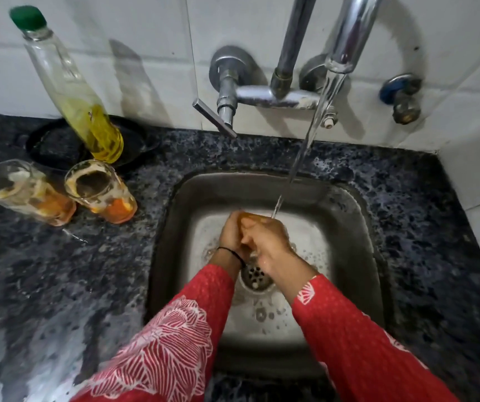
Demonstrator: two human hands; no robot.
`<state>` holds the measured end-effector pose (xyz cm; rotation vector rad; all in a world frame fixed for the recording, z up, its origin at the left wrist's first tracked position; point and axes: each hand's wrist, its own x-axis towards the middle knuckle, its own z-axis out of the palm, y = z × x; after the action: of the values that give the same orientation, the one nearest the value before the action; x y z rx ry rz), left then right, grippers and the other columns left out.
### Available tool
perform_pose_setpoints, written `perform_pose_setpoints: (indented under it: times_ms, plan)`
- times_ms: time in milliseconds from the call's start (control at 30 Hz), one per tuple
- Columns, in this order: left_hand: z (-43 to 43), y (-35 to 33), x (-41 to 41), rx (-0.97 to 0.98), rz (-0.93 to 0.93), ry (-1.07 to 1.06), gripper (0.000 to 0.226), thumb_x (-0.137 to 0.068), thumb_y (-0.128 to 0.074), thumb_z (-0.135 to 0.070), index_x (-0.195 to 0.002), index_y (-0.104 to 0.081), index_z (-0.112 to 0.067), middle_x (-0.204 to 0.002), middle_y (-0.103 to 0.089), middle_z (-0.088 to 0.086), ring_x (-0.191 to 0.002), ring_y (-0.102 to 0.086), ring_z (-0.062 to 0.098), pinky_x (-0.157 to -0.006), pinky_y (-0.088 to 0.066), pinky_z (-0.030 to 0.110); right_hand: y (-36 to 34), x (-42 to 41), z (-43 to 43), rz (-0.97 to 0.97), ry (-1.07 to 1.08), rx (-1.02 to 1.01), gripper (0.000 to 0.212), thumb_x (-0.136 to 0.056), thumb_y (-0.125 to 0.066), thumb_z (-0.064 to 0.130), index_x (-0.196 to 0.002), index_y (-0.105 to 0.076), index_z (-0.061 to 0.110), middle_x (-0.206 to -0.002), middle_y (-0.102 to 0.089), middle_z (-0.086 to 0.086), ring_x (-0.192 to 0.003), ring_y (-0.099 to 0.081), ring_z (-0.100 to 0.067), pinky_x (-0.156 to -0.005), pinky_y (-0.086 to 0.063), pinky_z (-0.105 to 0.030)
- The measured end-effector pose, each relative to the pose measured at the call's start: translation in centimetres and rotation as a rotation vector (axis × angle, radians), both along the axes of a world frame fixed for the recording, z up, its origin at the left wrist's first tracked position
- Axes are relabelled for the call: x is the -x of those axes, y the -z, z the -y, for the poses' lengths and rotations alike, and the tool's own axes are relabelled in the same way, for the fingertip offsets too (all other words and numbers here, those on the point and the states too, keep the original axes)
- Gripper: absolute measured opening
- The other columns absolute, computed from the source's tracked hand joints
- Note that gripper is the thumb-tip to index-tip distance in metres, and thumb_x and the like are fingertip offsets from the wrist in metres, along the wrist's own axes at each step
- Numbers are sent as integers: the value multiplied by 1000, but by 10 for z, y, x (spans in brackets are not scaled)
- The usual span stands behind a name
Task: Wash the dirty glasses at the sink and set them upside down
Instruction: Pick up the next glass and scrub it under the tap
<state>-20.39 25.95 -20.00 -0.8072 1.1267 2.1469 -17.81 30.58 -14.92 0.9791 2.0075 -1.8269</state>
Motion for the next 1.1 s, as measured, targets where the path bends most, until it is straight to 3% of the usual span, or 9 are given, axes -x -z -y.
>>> perform_pose_setpoints:
  times_ms: [67, 233, 367, 500, 600, 700, 833, 967, 1100]
  plan:
    - [2, -2, -5, 0, 43, 8, 42, -96, -34, -36, -69, -52, -10, -52, -61, 3, -49, -61, 14, -56, -49, 21, -5, -5, 5, 7, -11, -10, 26, -86, -47, 0, -64, -54, 12, -46, -56, 8, -57, -52, -13, -59, -42, -22]
    - [15, -15, 3, 33, 222, 153, 51, -98, -34, -46, -106, -57, 0, -90, -64, 16, -81, -58, 28, -90, -41, 37, 0, -45, -46, -352, -1112, -954, 23, -84, -53, -7, -105, -63, -8, -104, -62, -31, -99, -58, -45, -86, -45, -51]
    - [10, -14, -3, -41, 152, 102, 56, -99, -31, -43, -82, -63, -1, -67, -71, 13, -73, -64, 25, -79, -46, 36, -12, -41, -36, -383, -951, -889, 22, -88, -49, -4, -104, -64, -5, -105, -64, -24, -102, -58, -37, -81, -43, -33]
    - [-1, -11, -13, -72, 86, -99, 55, -95, -34, -52, -75, -61, -9, -56, -67, 7, -53, -67, 17, -63, -49, 27, -23, -31, -1, -136, -153, -155, 29, -88, -44, -8, -95, -66, 10, -97, -65, 0, -96, -62, -17, -85, -48, -22]
    - [-1, -13, -9, -52, 121, -67, 57, -96, -29, -54, -85, -61, -7, -57, -68, 11, -63, -68, 20, -73, -48, 31, -14, -33, -20, -185, -814, -641, 23, -92, -45, 0, -110, -59, 1, -110, -64, -19, -107, -60, -35, -93, -48, -43]
    - [-3, -16, -6, -115, 261, -46, 70, -93, -28, -62, -105, -60, -2, -91, -65, 20, -103, -56, 33, -90, -39, 41, -7, -28, -54, -220, -1190, -1021, 31, -94, -43, 10, -123, -54, 6, -126, -56, -18, -121, -49, -34, -99, -38, -38]
    - [-12, -13, -14, -176, 138, -237, 59, -89, -42, -59, -112, -60, -7, -94, -66, 16, -86, -62, 28, -77, -49, 37, 0, -33, -58, -484, -543, -621, 16, -93, -48, 15, -104, -59, 14, -102, -65, -6, -96, -59, -22, -79, -45, -29]
    - [-13, -25, -10, -88, -21, -205, 71, -66, -71, -57, -118, -61, -9, -102, -66, 13, -94, -63, 29, -83, -53, 40, 10, -36, -55, -265, 361, 185, 24, -100, -43, 21, -80, -53, 14, -68, -59, 0, -59, -57, -11, -57, -45, -16]
    - [-26, -43, -2, 113, -202, -40, 23, -76, -70, -25, -98, -68, -19, -85, -67, 2, -80, -64, 17, -69, -51, 27, 23, -40, -56, -89, 772, 678, 42, -103, -30, 33, -65, -35, 18, -38, -36, 5, -37, -32, -10, -45, -33, -24]
